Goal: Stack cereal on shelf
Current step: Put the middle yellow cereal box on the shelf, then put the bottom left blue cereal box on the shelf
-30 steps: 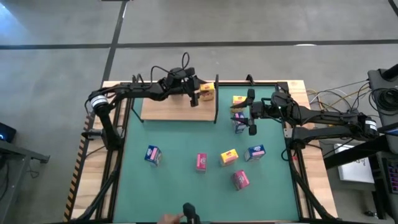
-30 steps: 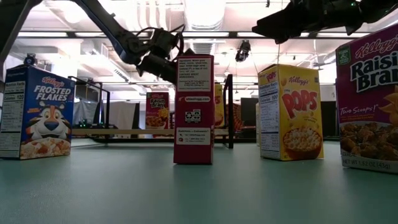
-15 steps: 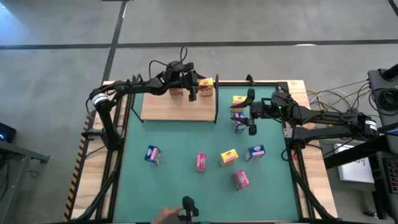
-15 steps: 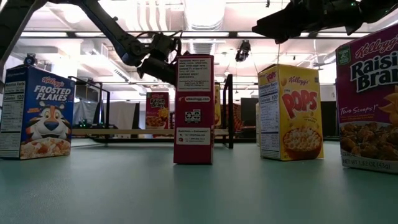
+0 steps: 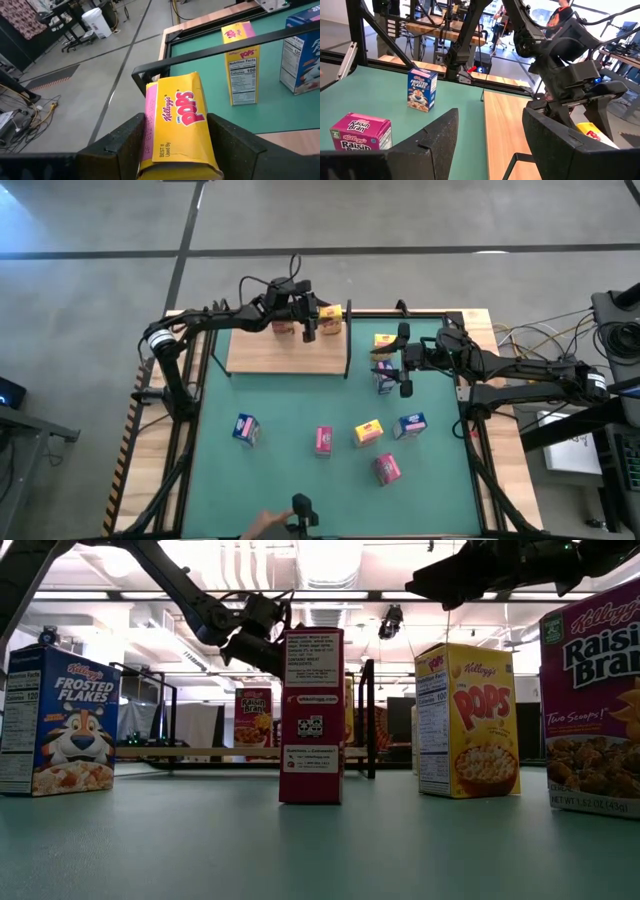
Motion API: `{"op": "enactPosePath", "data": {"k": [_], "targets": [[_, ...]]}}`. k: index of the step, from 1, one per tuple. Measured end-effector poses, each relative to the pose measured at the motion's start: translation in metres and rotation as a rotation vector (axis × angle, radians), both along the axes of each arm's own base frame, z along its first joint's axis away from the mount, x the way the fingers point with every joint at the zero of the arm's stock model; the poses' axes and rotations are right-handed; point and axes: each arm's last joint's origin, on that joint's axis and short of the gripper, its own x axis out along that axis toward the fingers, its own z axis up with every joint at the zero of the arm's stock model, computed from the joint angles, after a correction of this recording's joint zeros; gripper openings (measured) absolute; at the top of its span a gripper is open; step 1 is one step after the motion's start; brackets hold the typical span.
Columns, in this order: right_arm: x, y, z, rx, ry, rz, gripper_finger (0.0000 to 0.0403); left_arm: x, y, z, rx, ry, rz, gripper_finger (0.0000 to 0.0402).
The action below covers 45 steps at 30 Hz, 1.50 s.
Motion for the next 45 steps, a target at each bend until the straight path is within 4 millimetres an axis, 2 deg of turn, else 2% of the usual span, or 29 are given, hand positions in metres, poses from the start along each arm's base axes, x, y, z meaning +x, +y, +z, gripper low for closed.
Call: {"op": "enactPosePath", "data": {"k": [7, 21, 24, 30, 33, 36, 41, 45], "targets": [[0.000, 0.000, 0.001, -0.001, -0.003, 0.000, 0.0209, 0.000, 0.000, 0.000, 0.001, 0.002, 0.007, 0.0197], [0.000, 0.000, 0.002, 0.000, -0.015, 0.000, 0.0209, -0.002, 0.000, 0.001, -0.027, 0.004, 0.020, 0.0250], [0.000, 0.000, 0.002, 0.009, -0.014, -0.001, 0.0209, -0.005, -0.002, 0.011, -0.038, 0.019, 0.022, 0.0251], [0.000, 0.000, 0.002, 0.014, -0.014, -0.001, 0.0209, -0.017, -0.014, 0.049, -0.113, 0.054, 0.033, 0.0252], [0.000, 0.000, 0.002, 0.014, -0.014, -0.001, 0.0209, -0.025, -0.028, 0.071, -0.213, -0.008, 0.076, 0.0252], [0.000, 0.000, 0.002, 0.014, -0.015, -0.001, 0.0209, -0.035, -0.052, 0.082, -0.266, -0.055, 0.124, 0.0252], [0.000, 0.000, 0.002, 0.023, -0.015, -0.002, 0.0209, -0.052, -0.108, 0.078, -0.288, -0.123, 0.132, 0.0252], [0.000, 0.000, 0.002, 0.030, -0.015, -0.002, 0.0209, -0.068, -0.152, 0.067, -0.296, -0.194, 0.046, 0.0252]]}}
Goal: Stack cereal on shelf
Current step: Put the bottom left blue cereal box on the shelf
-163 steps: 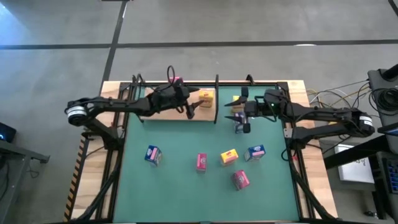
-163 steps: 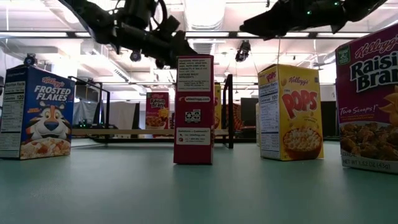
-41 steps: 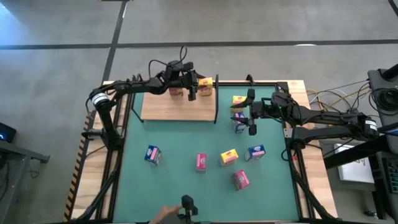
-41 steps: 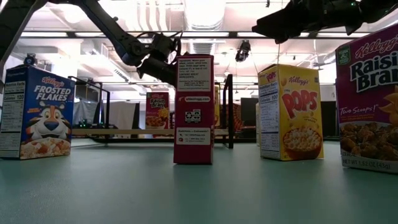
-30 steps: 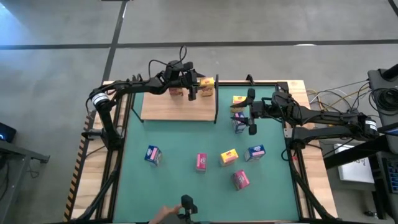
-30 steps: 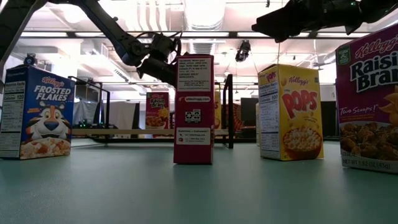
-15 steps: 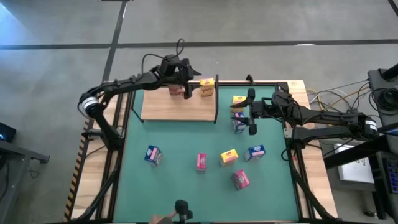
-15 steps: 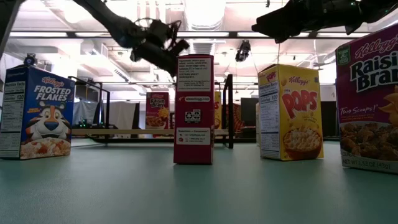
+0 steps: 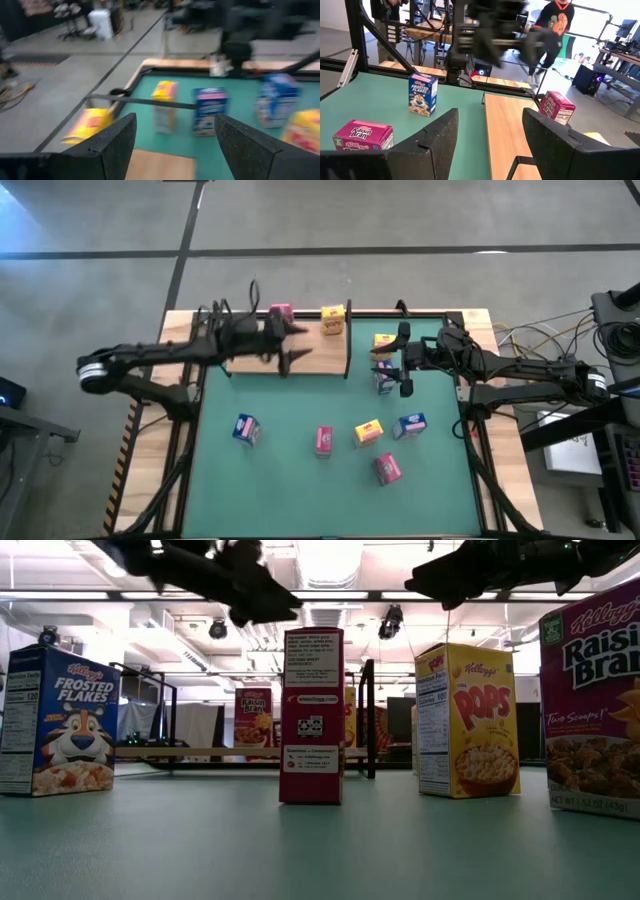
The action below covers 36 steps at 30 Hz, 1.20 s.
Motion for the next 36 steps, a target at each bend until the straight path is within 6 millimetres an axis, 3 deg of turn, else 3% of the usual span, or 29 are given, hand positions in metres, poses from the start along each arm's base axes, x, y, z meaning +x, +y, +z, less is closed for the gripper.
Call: {"op": "enactPosePath", "data": {"k": [4, 11, 20, 36], "targets": [[0.000, 0.000, 0.001, 0.004, -0.006, 0.000, 0.0209, -0.017, -0.028, -0.013, 0.002, -0.057, -0.049, 0.0252], [0.000, 0.000, 0.001, 0.034, -0.012, -0.002, 0.0209, -0.038, -0.050, -0.035, -0.085, -0.071, -0.099, 0.0252], [0.001, 0.000, 0.000, 0.075, -0.005, -0.005, 0.0209, -0.042, -0.053, -0.061, -0.202, -0.033, -0.082, 0.0252], [0.001, -0.003, -0.002, 0.140, 0.002, -0.099, 0.0209, -0.034, -0.051, -0.066, -0.248, 0.016, -0.069, 0.0252]]}}
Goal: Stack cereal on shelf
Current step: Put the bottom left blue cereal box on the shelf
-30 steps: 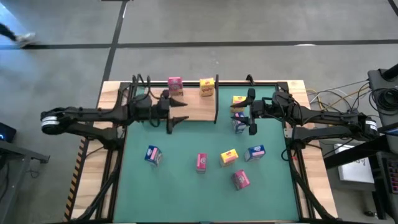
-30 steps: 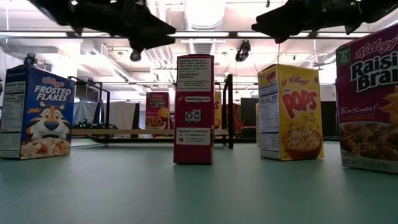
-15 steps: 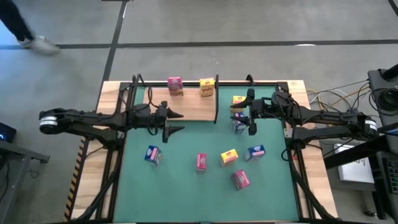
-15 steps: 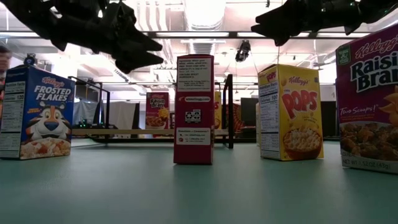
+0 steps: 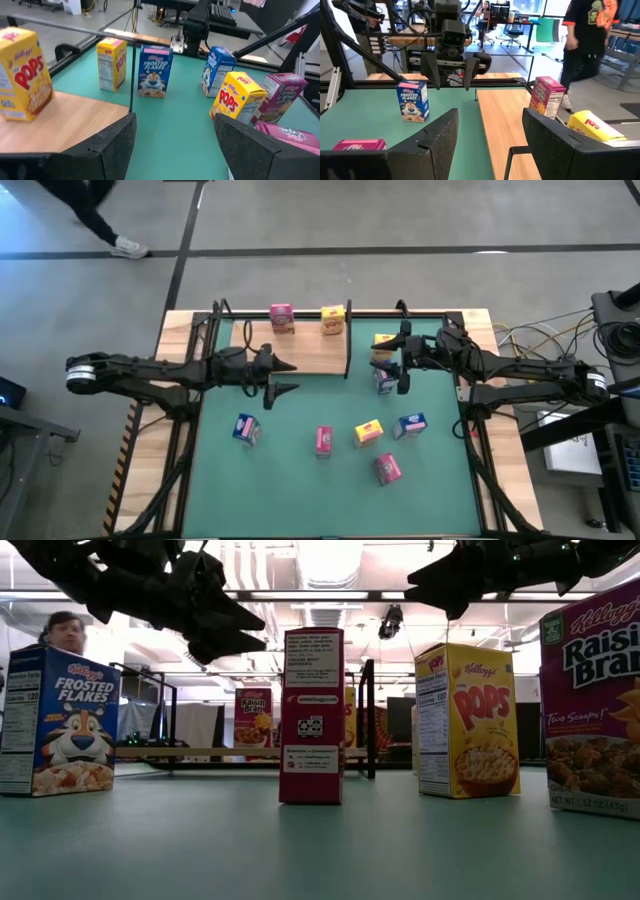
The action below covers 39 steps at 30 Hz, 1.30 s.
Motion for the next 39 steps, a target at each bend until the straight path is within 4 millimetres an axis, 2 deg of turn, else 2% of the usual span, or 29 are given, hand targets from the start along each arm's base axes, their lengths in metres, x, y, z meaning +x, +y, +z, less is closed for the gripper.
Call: {"op": "enactPosePath", "data": {"k": [4, 12, 18, 25, 28, 32, 39], "targets": [[0.000, 0.000, 0.000, -0.001, 0.000, 0.000, 0.0209, 0.003, 0.000, 0.006, -0.043, 0.045, 0.009, 0.0252], [0.000, 0.000, 0.000, -0.004, 0.001, 0.000, 0.0209, 0.011, -0.005, 0.016, -0.101, 0.244, -0.003, 0.0252], [0.000, 0.000, 0.000, -0.006, 0.001, 0.000, 0.0209, 0.017, -0.005, 0.022, -0.295, 0.568, 0.093, 0.0252], [0.000, 0.000, 0.000, -0.014, 0.007, 0.001, 0.0209, 0.035, -0.006, 0.048, -0.567, 0.840, 0.313, 0.0252], [0.000, 0.000, -0.002, -0.017, 0.018, 0.001, 0.0209, 0.038, -0.014, 0.058, -0.646, 0.953, 0.392, 0.0252], [-0.001, 0.000, -0.005, -0.027, 0.048, 0.003, 0.0209, 0.030, -0.030, 0.067, -0.682, 1.070, 0.558, 0.0252], [-0.001, 0.000, -0.006, -0.038, 0.064, 0.005, 0.0209, 0.014, -0.069, 0.064, -0.776, 1.075, 0.751, 0.0252]]}}
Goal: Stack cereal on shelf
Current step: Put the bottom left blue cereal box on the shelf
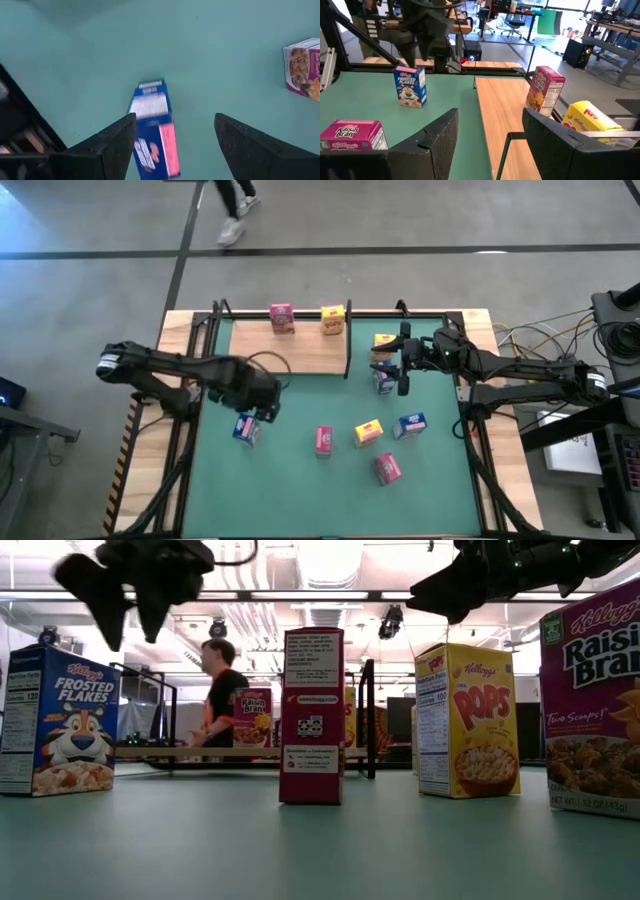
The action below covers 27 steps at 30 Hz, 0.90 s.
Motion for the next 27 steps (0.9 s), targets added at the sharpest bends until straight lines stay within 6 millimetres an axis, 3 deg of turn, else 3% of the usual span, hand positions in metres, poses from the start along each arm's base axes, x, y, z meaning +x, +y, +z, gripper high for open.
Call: {"op": "enactPosePath", "data": {"k": [12, 27], "targets": [[0.000, 0.000, 0.001, 0.011, -0.007, -0.001, 0.0209, -0.017, -0.051, -0.010, 0.054, 0.017, 0.093, 0.0252], [-0.002, 0.001, 0.001, 0.054, -0.011, 0.006, 0.0209, -0.022, -0.064, -0.021, 0.183, 0.076, 0.056, 0.0252]]}}
